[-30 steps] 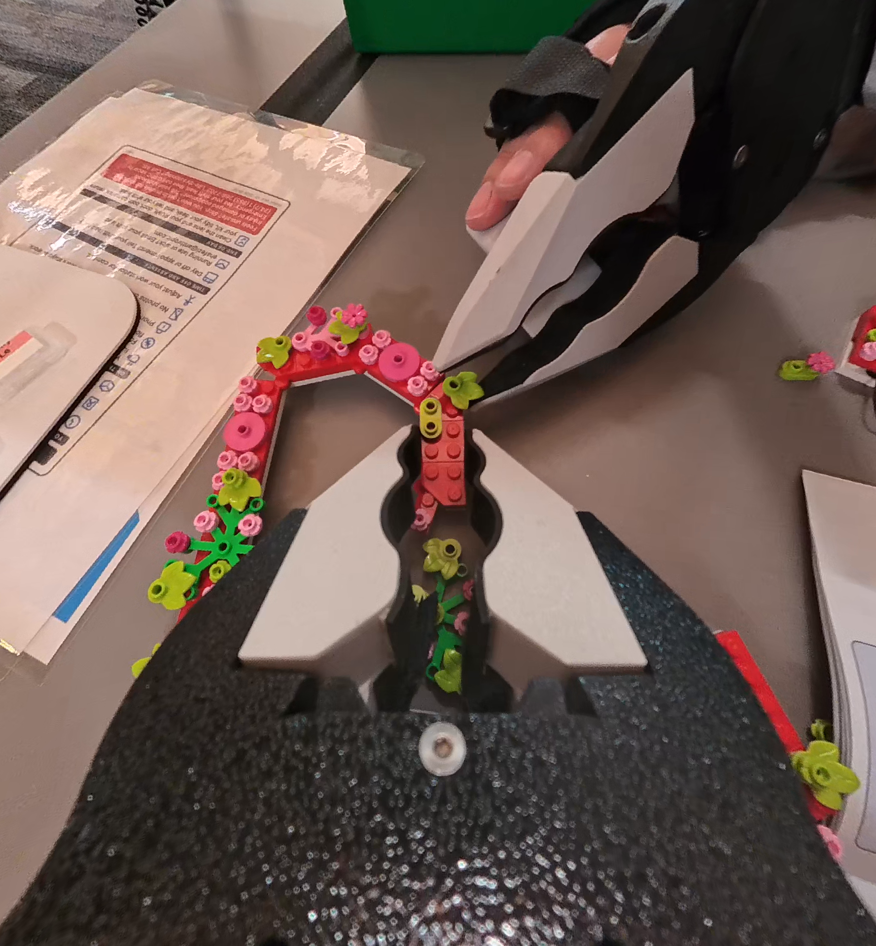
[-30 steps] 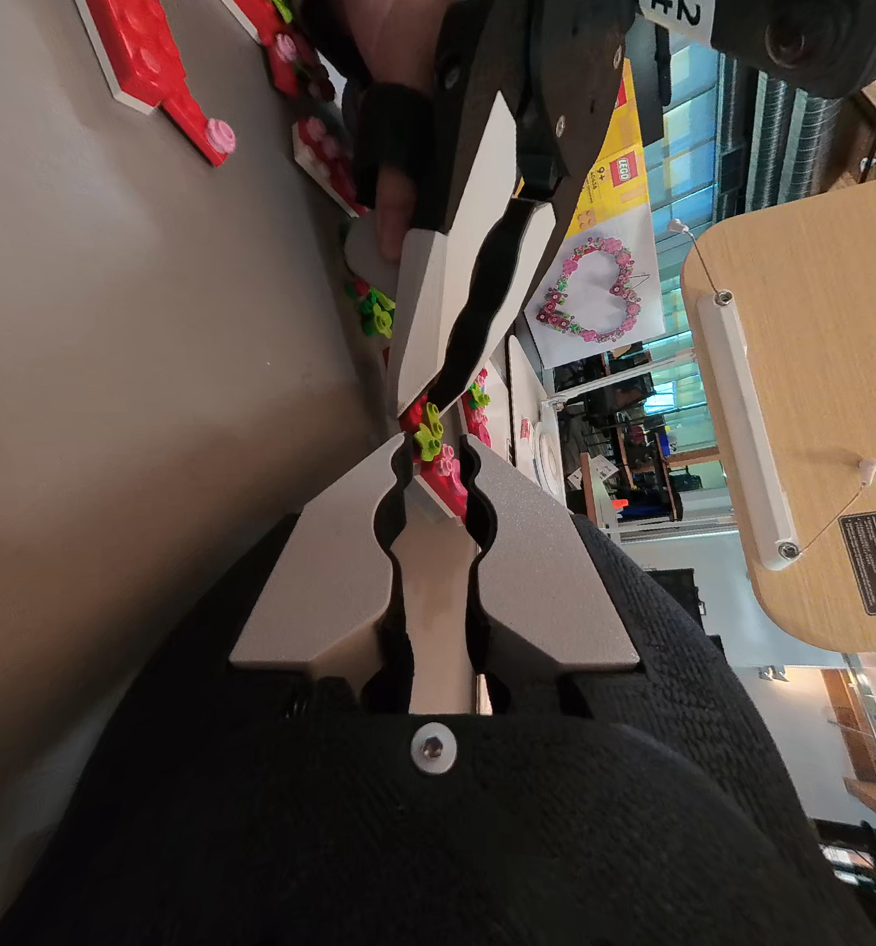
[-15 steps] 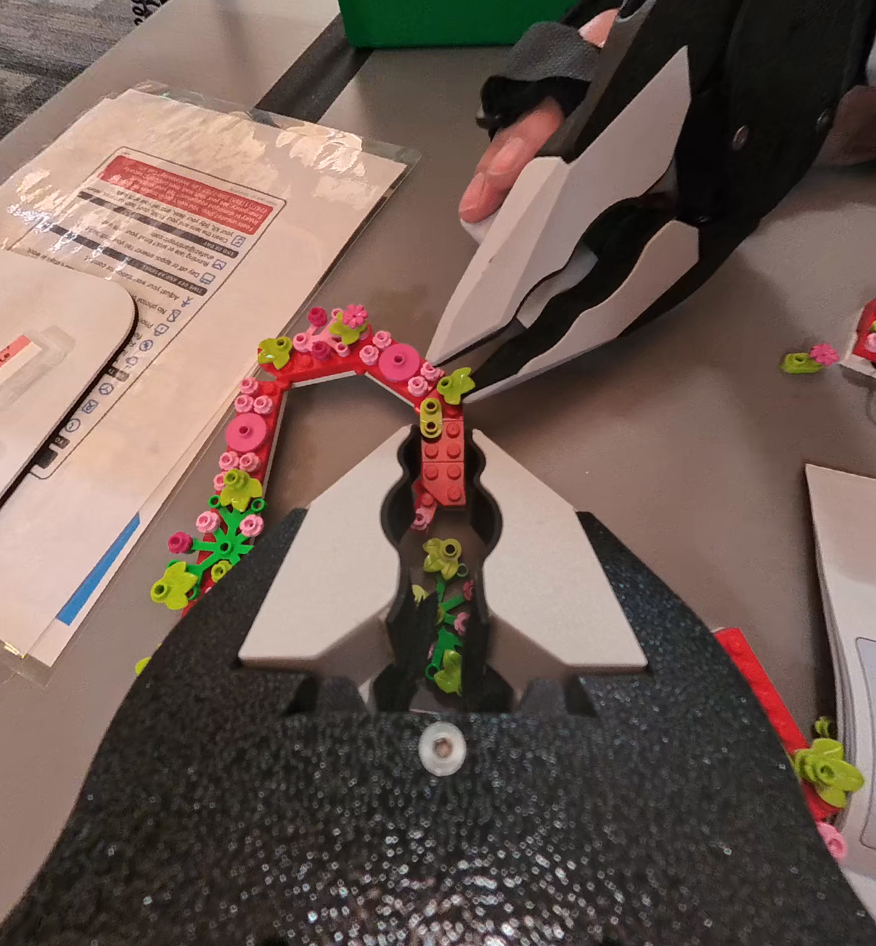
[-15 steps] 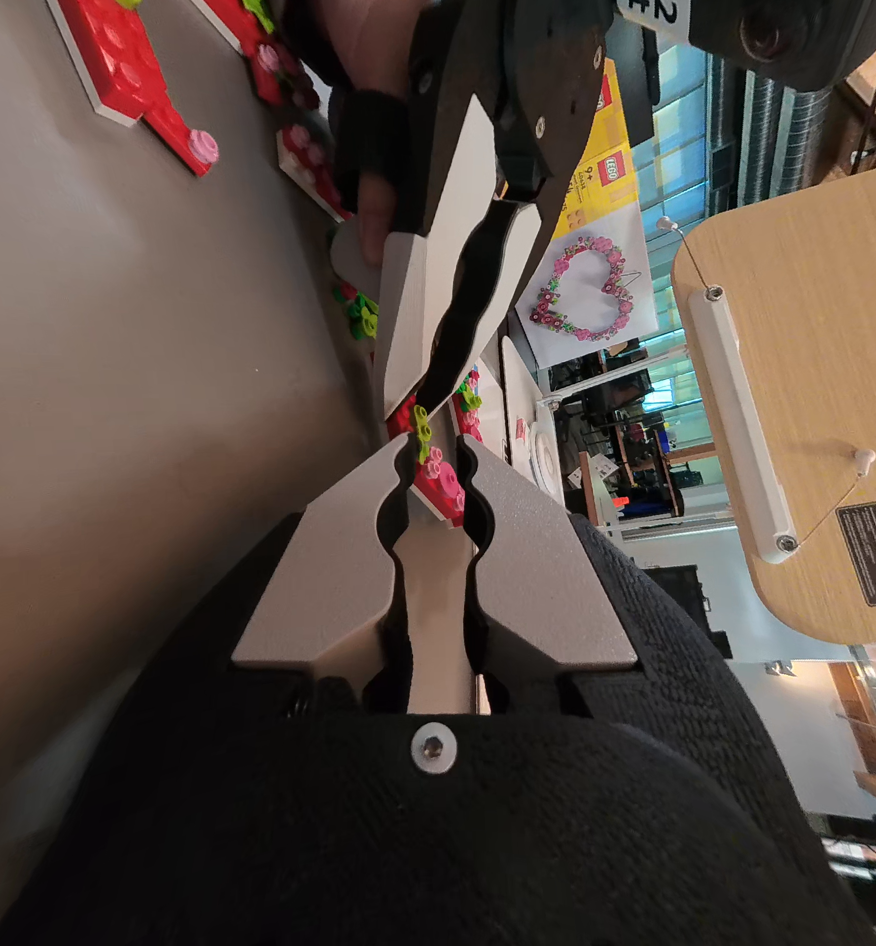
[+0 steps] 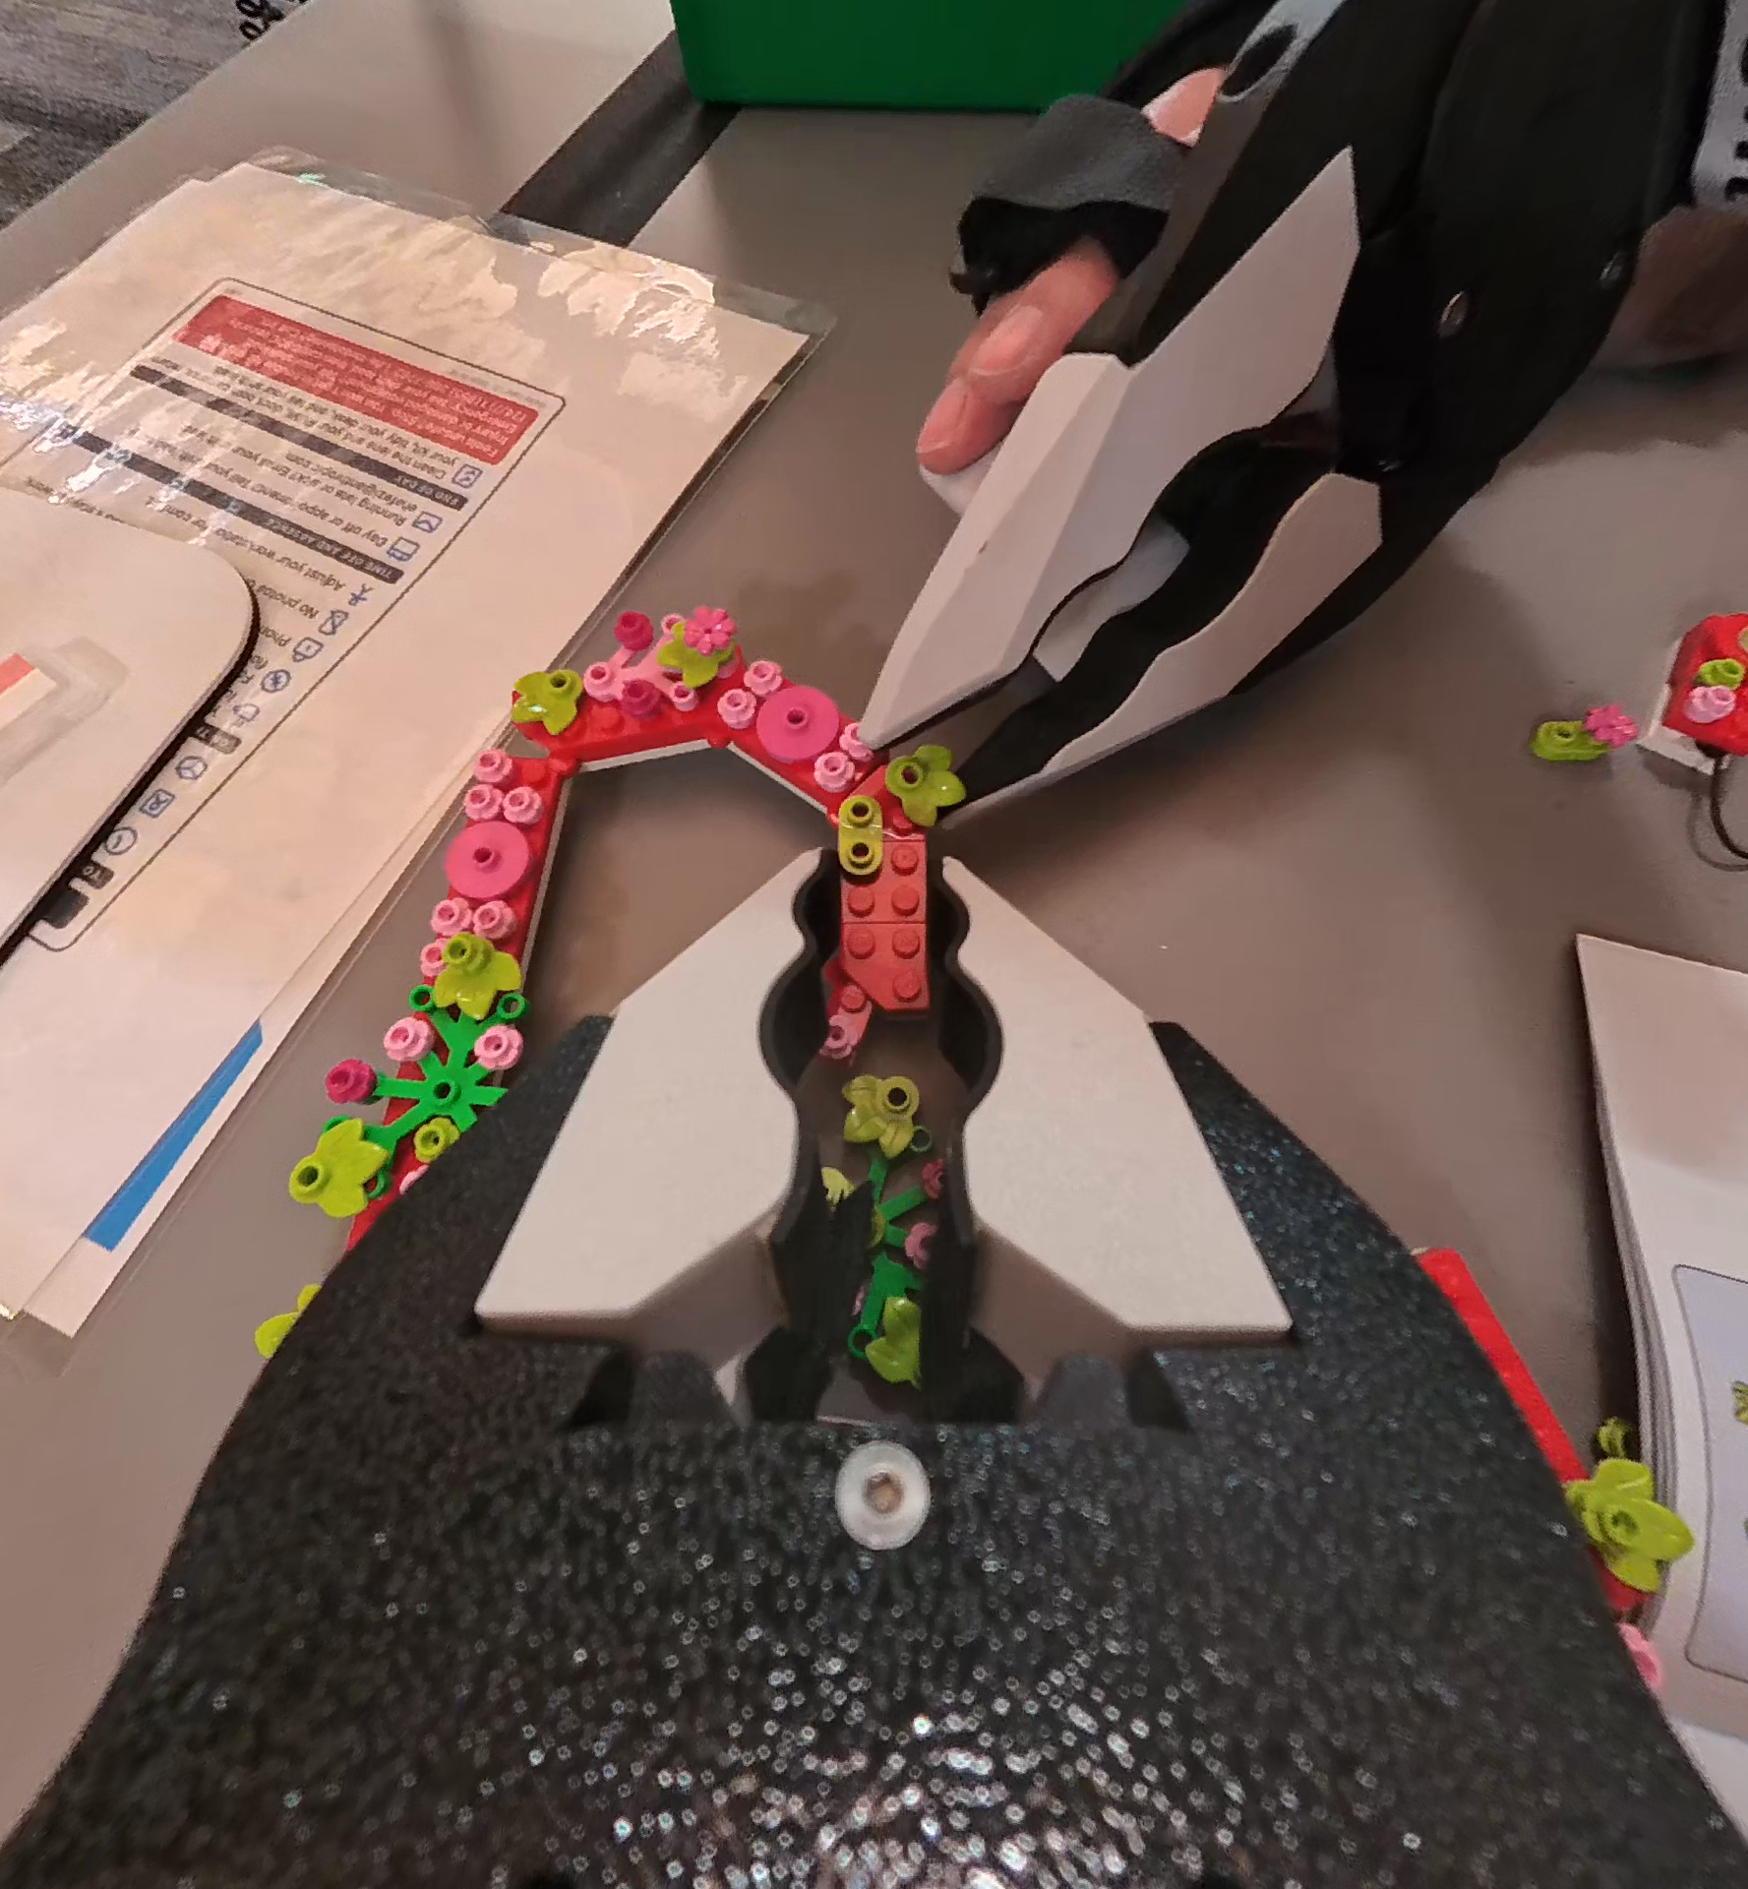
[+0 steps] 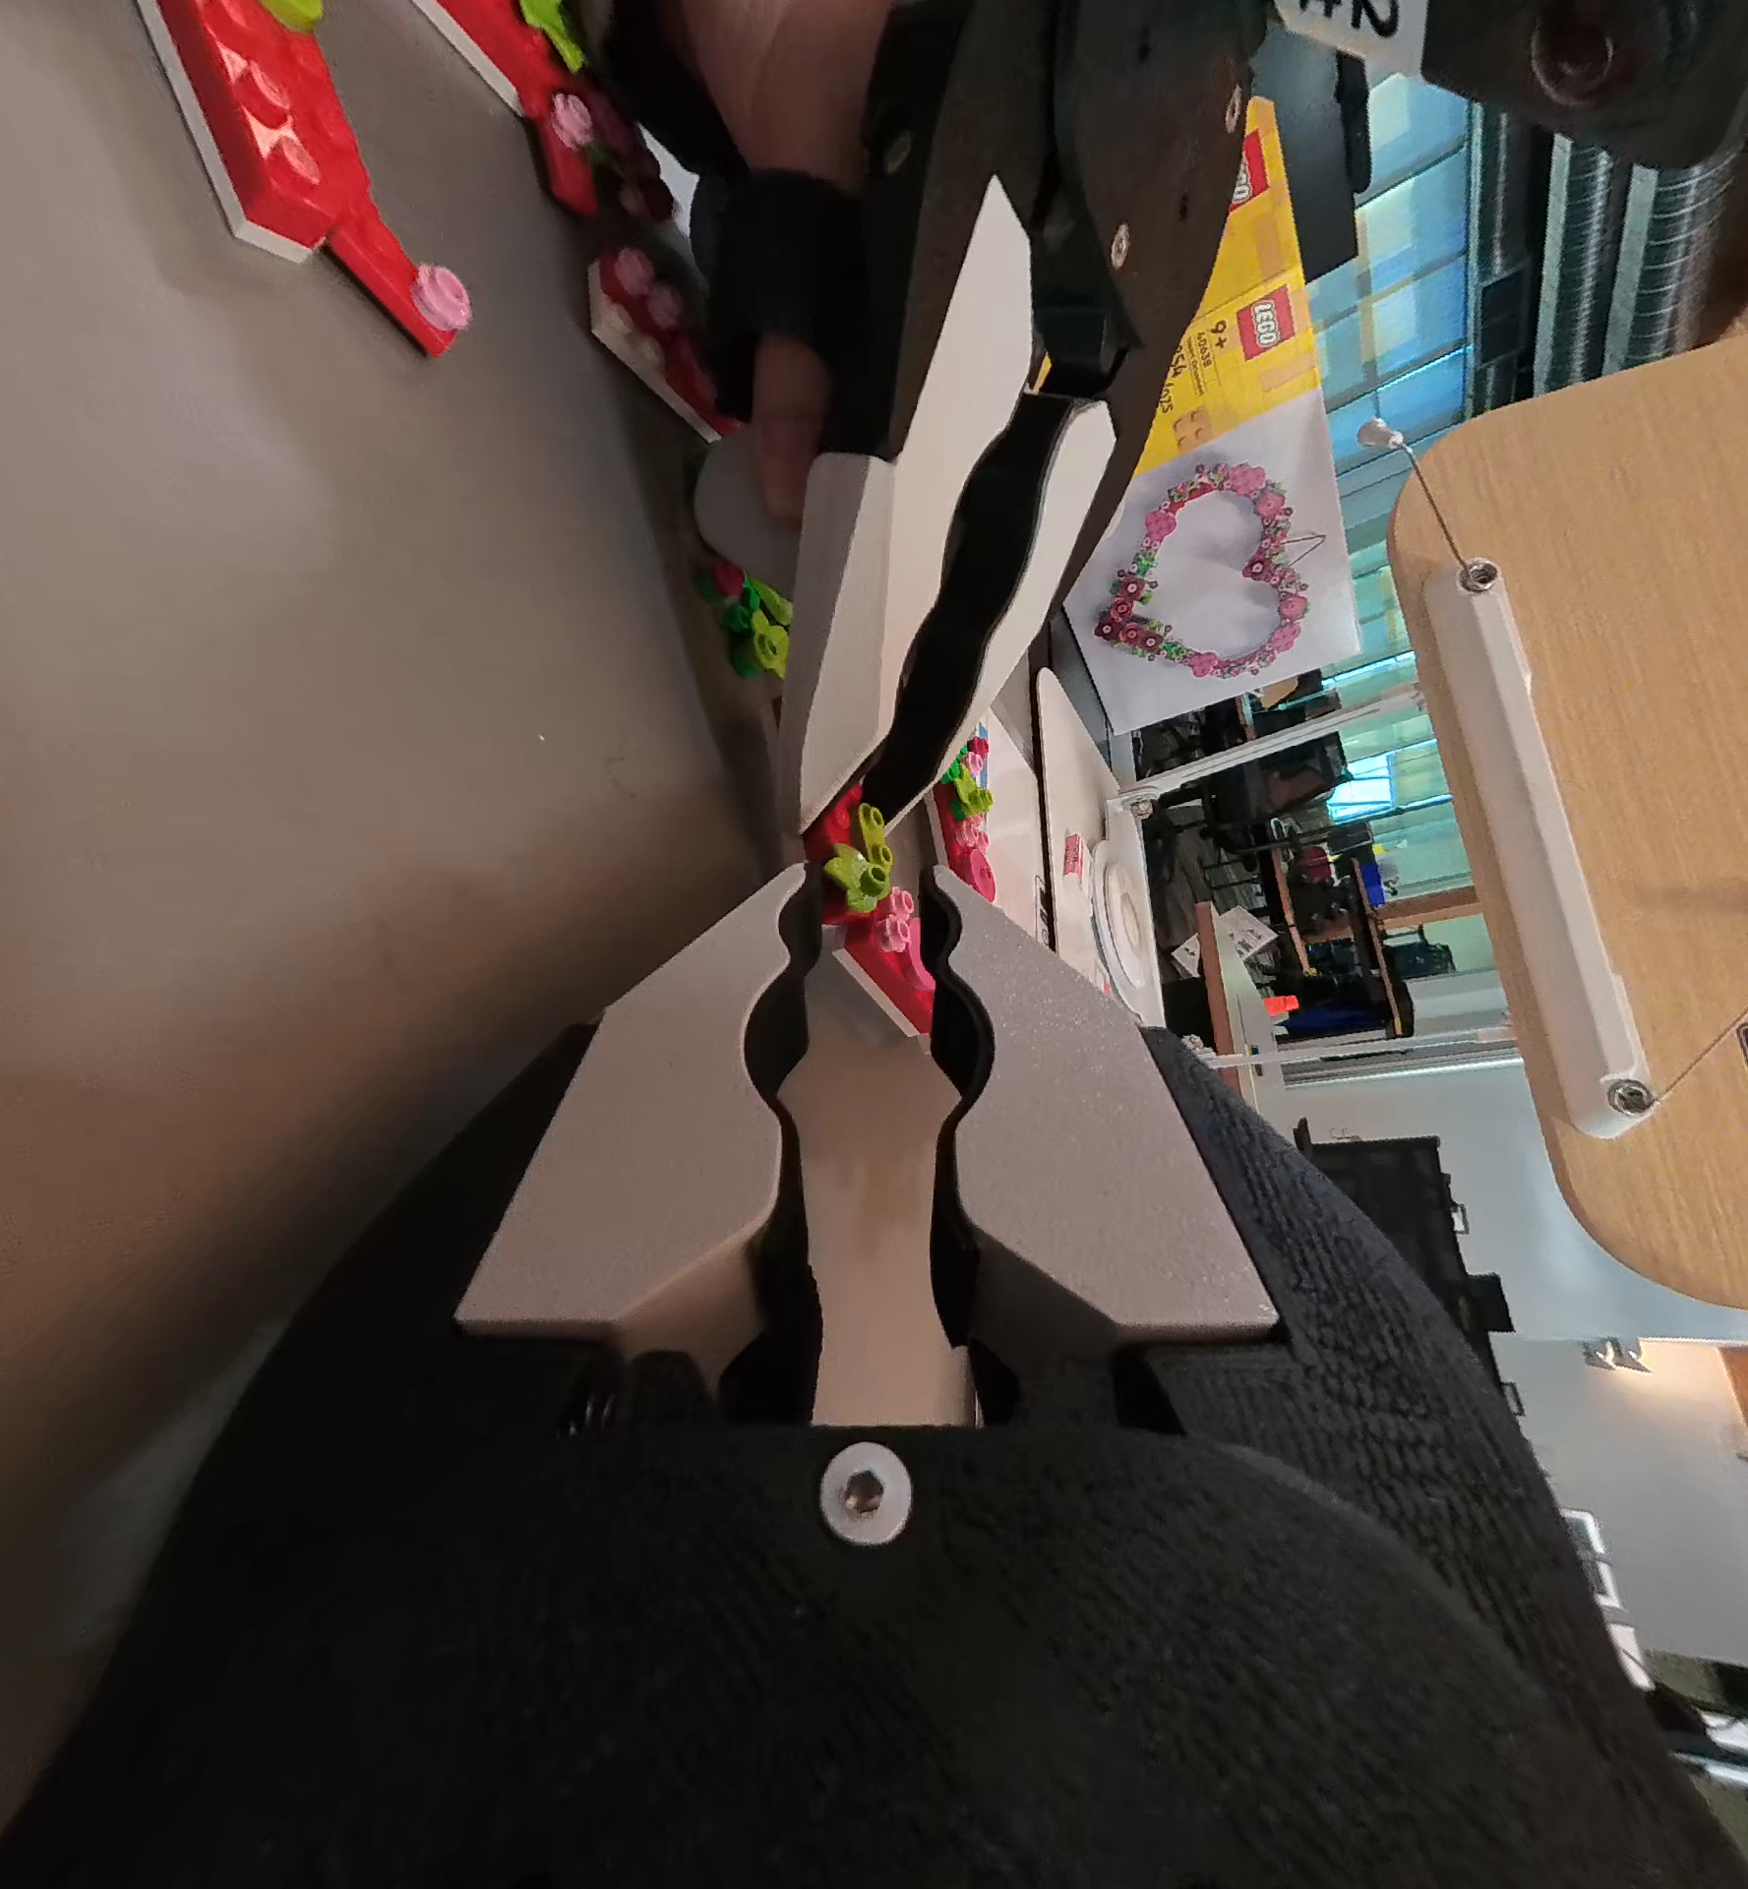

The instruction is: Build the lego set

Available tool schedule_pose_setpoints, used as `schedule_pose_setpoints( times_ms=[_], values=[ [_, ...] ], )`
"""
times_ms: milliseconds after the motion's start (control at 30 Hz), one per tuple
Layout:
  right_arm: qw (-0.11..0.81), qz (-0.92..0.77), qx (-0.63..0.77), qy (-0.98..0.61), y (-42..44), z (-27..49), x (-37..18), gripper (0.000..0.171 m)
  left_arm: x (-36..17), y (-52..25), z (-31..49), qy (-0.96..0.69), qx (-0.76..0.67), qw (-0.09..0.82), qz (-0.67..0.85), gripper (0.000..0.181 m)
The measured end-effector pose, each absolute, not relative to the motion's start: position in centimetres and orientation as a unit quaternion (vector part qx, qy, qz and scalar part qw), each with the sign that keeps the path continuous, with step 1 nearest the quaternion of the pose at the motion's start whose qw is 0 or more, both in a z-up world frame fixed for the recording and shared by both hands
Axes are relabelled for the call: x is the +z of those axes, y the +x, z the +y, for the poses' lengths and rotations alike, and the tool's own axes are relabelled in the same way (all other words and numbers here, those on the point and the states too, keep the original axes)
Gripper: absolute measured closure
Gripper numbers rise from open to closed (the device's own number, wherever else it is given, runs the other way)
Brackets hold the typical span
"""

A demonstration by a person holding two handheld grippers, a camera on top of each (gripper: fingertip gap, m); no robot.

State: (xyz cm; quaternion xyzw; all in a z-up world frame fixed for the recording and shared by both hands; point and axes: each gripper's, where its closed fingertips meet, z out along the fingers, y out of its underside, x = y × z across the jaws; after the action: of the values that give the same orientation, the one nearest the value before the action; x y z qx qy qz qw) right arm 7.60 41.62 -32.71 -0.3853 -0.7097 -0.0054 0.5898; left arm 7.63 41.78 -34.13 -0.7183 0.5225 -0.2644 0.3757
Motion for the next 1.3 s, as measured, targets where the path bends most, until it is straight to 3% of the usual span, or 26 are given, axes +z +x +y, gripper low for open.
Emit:
schedule_pose_setpoints(
  times_ms=[900,1133,1300],
  values=[
    [0.581,-0.703,0.045,-0.408,7.64,41.3,-32.55,0.15,-34.16,7.63,41.59,-0.714,-0.266,0.372,0.53,0.166],
    [0.579,-0.704,0.053,-0.407,7.69,41.14,-32.57,0.168,-34.16,7.62,41.56,-0.713,-0.266,0.371,0.532,0.166],
    [0.583,-0.703,0.044,-0.406,7.7,41.28,-32.49,0.17,-34.18,7.63,41.56,-0.713,-0.265,0.372,0.532,0.166]
  ],
)
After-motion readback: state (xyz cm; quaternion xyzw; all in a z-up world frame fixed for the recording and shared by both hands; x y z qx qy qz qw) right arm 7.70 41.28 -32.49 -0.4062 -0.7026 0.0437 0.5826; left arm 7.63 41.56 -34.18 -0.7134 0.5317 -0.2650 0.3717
